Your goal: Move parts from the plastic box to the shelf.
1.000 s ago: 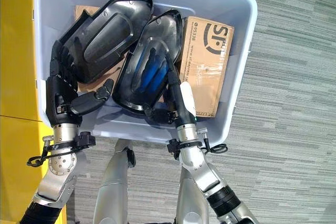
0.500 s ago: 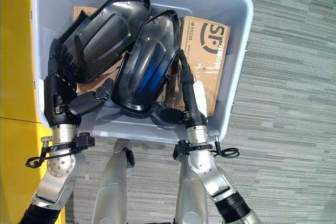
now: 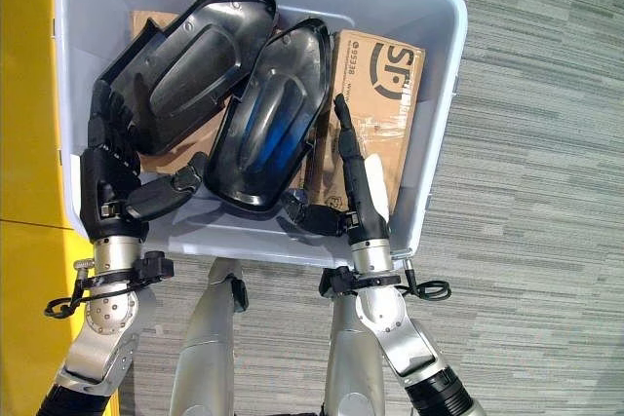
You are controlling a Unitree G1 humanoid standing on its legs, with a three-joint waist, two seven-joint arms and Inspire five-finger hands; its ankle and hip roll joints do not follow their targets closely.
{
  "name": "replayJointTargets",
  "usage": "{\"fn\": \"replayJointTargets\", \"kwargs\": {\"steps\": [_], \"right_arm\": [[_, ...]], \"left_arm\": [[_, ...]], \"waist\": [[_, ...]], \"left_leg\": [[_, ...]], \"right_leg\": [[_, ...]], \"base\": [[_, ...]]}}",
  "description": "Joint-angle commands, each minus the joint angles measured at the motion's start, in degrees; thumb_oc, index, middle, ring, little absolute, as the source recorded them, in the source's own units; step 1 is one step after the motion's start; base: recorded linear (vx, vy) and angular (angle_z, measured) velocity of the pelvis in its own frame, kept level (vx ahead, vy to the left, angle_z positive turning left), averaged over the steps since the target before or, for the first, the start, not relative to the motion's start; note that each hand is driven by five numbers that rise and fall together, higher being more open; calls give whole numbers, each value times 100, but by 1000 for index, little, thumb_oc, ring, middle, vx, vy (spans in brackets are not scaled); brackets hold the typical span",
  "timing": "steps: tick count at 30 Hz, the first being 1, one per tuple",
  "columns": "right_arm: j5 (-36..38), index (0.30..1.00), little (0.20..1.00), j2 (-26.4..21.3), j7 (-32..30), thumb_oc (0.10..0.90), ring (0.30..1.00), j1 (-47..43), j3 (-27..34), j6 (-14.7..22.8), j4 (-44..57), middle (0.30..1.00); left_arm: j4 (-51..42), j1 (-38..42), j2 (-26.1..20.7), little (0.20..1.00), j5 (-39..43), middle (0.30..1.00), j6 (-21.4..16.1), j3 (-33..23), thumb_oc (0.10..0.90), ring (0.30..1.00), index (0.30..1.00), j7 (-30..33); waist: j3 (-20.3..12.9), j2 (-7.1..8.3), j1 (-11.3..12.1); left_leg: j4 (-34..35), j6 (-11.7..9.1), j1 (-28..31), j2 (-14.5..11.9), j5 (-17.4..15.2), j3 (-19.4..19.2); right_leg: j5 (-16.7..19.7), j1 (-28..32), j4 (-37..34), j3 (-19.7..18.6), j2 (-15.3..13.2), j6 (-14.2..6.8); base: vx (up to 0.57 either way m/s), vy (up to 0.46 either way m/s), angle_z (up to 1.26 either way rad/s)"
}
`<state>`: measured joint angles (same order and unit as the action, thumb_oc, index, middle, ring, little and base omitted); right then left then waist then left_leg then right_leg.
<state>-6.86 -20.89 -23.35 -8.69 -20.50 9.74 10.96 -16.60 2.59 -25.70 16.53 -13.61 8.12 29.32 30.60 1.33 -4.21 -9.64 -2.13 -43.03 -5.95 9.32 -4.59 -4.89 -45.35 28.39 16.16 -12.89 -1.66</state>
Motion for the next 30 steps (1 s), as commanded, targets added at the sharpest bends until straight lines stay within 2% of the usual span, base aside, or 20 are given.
{"fn": "replayJointTargets", "kwargs": {"steps": [1,14,30], "right_arm": [[128,1000,1000,-252,61,900,1000,-18,66,656,877,1000],[-30,1000,1000,-228,190,900,1000,-181,-198,447,382,1000],[-171,1000,1000,-179,53,900,1000,-286,-70,401,343,1000]], "left_arm": [[-1111,-225,-173,1000,-333,1000,-490,-420,900,1000,1000,13],[-1005,-130,-114,1000,-243,1000,-482,-390,900,1000,1000,1],[-938,-13,-58,1000,-192,1000,-453,-342,900,1000,1000,-25]], "waist": [[-80,27,19],[-80,11,41],[-80,25,37]], "left_leg": [[-360,73,349,16,-1018,-406],[-306,53,390,15,-996,-393],[-327,65,460,10,-1013,-393]], "right_leg": [[135,681,-900,-509,282,-418],[142,711,-926,-499,283,-419],[128,777,-907,-499,283,-411]], "base": [[0,0,0],[0,0,0],[0,0,0]]}}
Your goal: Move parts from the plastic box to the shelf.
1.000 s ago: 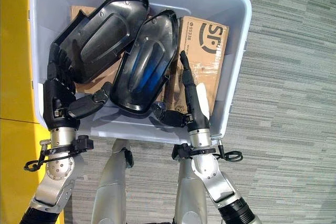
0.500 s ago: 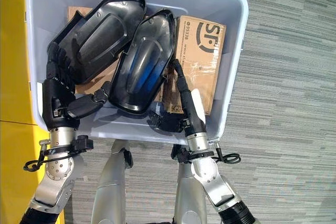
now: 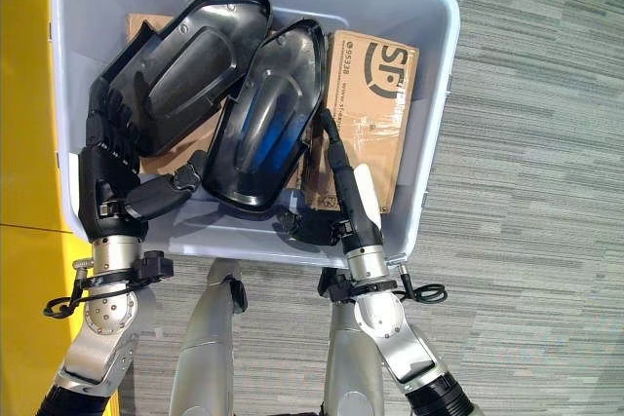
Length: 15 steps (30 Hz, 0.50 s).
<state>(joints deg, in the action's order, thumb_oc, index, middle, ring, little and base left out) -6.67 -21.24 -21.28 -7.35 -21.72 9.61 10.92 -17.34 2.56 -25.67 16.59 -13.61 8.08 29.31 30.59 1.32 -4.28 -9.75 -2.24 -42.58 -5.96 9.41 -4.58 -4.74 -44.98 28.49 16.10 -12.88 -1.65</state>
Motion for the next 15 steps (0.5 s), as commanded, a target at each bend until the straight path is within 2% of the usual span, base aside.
{"fn": "replayJointTargets", "kwargs": {"steps": [1,5,15], "right_arm": [[-202,1000,1000,-143,-173,900,1000,-427,60,414,340,1000],[-151,1000,1000,-137,-198,900,1000,-433,99,436,361,1000],[610,1000,1000,-199,47,900,1000,-492,190,654,337,1000]], "left_arm": [[-861,-1,-63,1000,-197,1000,-452,-333,900,1000,1000,-24],[-860,21,-70,1000,-179,1000,-461,-328,900,1000,1000,-33],[-777,6,-82,1000,-28,1000,-454,-308,900,1000,1000,-212]], "waist": [[-80,27,43],[-80,26,40],[-80,26,69]], "left_leg": [[-311,78,427,13,-1022,-394],[-295,76,492,16,-1026,-396],[-280,70,719,3,-1028,-395]], "right_leg": [[112,746,-913,-494,286,-410],[106,790,-909,-509,293,-407],[92,986,-903,-515,308,-394]], "base": [[0,0,0],[0,0,0],[0,0,0]]}}
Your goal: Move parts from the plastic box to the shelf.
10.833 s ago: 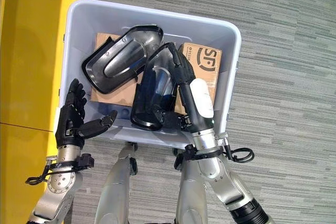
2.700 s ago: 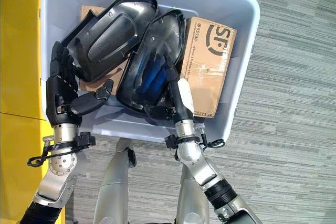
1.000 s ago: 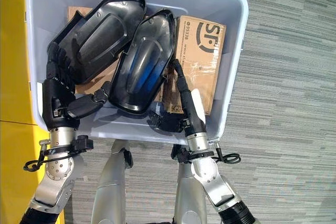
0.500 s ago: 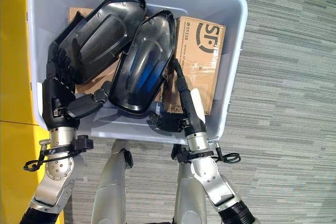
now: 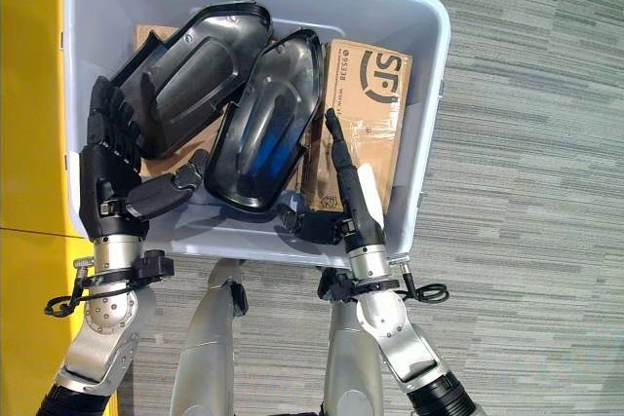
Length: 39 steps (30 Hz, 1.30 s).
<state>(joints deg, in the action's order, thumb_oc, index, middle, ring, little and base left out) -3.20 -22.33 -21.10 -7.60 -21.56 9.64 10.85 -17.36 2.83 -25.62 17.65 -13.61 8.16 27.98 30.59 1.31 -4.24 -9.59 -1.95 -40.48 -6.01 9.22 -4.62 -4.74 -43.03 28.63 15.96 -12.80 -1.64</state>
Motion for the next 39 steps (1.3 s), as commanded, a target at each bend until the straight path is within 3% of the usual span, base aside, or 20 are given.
{"fn": "replayJointTargets", "kwargs": {"steps": [1,7,8,20,28,39], "right_arm": [[337,1000,1000,-88,60,900,1000,-466,178,656,334,1000],[418,1000,1000,-89,79,900,1000,-453,242,656,322,1000],[1436,1000,1000,-155,965,900,1000,367,856,493,64,1000],[931,1000,1000,-299,916,900,1000,-218,527,357,-103,1000],[599,1000,1000,-51,820,900,1000,-1061,10,143,-506,1000],[312,1000,1000,200,678,900,1000,-1471,-285,7,-778,1000]], "left_arm": [[-762,-21,-87,1000,-125,1000,-451,-322,900,1000,1000,-95],[-691,2,-72,1000,-82,1000,-443,-330,900,1000,1000,-134],[64,-779,52,1000,369,1000,-117,-491,900,1000,1000,-1062],[-13,-724,50,1000,408,1000,-147,-520,900,1000,1000,-925],[94,-839,111,1000,346,1000,-128,-723,900,1000,1000,-647],[-31,-844,123,1000,288,1000,-116,-764,900,1000,1000,-494]], "waist": [[-79,27,67],[-79,25,67],[-79,63,106],[-79,55,330],[-79,25,698],[-79,22,871]], "left_leg": [[-293,42,527,5,-1008,-389],[-298,36,595,7,-1012,-377],[-233,-317,1891,-672,-731,-938],[-120,-229,1788,-569,-556,-702],[-46,-194,1678,-480,-504,-433],[2,-180,1535,-434,-474,-284]], "right_leg": [[89,809,-916,-504,300,-394],[77,881,-909,-502,304,-390],[181,2325,-1712,-948,270,-438],[216,2469,-1735,-586,138,-445],[171,2557,-1715,-245,86,-447],[173,2516,-1745,-101,95,-450]], "base": [[0,0,0],[0,0,0],[0,0,0],[6,8,9],[18,7,32],[6,9,17]]}}
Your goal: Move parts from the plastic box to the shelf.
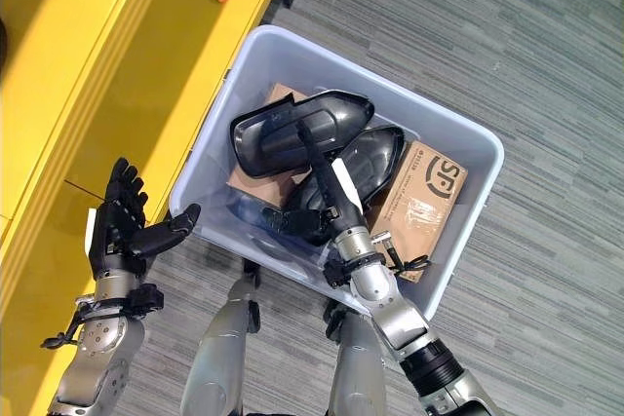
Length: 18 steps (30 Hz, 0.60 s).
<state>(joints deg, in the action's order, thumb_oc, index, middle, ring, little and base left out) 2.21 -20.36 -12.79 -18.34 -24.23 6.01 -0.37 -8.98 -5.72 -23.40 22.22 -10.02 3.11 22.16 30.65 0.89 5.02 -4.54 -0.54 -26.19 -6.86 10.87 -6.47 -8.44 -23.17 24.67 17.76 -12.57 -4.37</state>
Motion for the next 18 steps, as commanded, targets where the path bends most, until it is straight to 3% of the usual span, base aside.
{"fn": "replayJointTargets", "kwargs": {"steps": [1,11,18], "right_arm": [[-271,1000,1000,41,-177,900,1000,-459,-46,333,284,1000],[-319,1000,1000,342,-397,900,1000,-500,-269,240,-213,1000],[-1186,1000,1000,298,-823,900,1000,-583,-290,118,-474,1000]], "left_arm": [[-886,27,-98,1000,-178,1000,-475,-266,900,1000,1000,107],[-995,56,-85,1000,-251,1000,-488,-183,900,1000,1000,282],[-1076,102,-121,1000,-393,1000,-550,-102,900,1000,1000,453]], "waist": [[-86,66,-33],[-86,10,2],[-86,-5,-51]], "left_leg": [[-485,-322,94,-340,-634,-88],[-510,-303,-107,-290,-635,-10],[-609,-285,-320,-267,-681,0]], "right_leg": [[548,529,-1372,-270,77,-182],[518,387,-1313,-205,57,-179],[537,187,-1280,-247,47,-182]], "base": [[3,5,4],[7,19,3],[0,0,0]]}}
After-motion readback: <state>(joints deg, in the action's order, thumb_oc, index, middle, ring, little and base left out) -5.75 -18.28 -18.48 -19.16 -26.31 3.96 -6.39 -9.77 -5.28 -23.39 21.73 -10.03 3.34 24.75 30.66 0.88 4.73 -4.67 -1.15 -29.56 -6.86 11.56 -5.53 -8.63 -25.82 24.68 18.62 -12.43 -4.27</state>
